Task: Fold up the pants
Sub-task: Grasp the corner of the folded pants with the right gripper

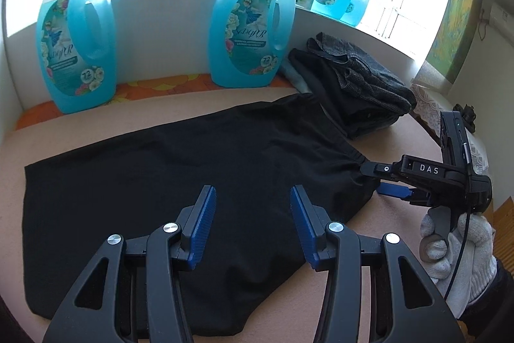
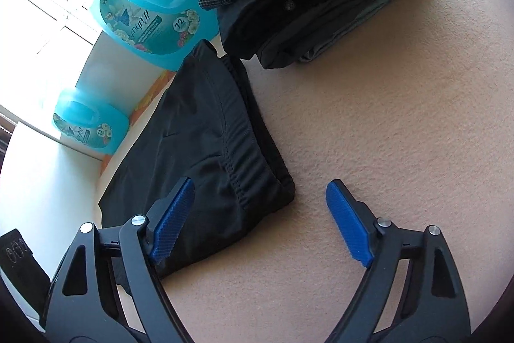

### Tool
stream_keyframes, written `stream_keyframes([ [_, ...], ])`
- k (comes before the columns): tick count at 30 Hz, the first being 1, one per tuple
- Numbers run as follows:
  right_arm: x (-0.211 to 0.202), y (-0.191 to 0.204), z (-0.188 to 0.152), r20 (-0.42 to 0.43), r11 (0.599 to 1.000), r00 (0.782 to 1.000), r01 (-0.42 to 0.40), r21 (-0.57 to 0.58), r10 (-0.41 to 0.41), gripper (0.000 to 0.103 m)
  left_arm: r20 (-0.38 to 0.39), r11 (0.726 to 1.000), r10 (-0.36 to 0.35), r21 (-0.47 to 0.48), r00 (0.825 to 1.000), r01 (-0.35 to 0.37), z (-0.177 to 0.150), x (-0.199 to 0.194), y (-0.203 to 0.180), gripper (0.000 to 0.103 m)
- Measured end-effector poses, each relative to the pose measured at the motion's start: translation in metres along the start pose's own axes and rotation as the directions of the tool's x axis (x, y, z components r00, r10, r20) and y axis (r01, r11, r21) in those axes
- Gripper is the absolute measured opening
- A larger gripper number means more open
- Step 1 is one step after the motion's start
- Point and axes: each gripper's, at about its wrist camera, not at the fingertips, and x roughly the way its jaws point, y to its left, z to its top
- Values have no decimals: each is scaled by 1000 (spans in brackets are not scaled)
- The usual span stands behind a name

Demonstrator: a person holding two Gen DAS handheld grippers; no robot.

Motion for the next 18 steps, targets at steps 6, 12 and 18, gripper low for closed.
stream_keyframes([
  [6,-2,-2,-4,-17,999,1000,-18,-29,18,63,-49,996,-45,70,998,48,30,34,-31,47],
  [12,1,-6,-2,-74,995,994,-84,-45,81,40,-79,982,-113,144,990,124,41,60,-60,47],
  [18,3,-25,15,-145,975,965,-215,52,220,27,-120,928,-125,338,985,159,2,62,-98,47],
])
